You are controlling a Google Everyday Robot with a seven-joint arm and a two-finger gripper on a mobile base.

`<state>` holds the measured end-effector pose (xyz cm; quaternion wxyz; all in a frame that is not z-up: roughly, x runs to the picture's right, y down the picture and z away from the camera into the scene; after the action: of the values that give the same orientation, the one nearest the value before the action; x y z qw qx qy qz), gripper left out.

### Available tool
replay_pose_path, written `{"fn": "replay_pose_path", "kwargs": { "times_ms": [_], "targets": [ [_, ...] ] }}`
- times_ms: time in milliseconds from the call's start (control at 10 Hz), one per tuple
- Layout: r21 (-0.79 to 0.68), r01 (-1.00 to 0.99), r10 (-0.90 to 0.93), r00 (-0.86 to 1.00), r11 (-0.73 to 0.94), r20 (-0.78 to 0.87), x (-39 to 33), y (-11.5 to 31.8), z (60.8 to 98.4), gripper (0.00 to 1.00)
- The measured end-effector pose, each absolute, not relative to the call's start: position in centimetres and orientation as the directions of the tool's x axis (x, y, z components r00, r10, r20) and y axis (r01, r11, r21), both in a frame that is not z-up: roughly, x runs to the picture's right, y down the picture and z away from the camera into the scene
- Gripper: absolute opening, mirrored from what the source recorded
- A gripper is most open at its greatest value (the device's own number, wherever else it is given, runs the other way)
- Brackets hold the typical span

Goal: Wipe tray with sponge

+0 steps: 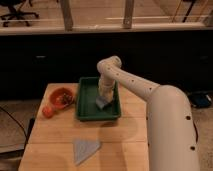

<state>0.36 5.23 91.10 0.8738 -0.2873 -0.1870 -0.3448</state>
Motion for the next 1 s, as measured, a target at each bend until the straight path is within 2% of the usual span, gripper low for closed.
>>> {"fn": "replay_pose_path", "kwargs": {
  "times_ms": [1000],
  "targets": [
    [-0.356,0.735,-0.514,0.666,0.578,0.54,0.23,5.14,91.23,0.0]
  ]
}}
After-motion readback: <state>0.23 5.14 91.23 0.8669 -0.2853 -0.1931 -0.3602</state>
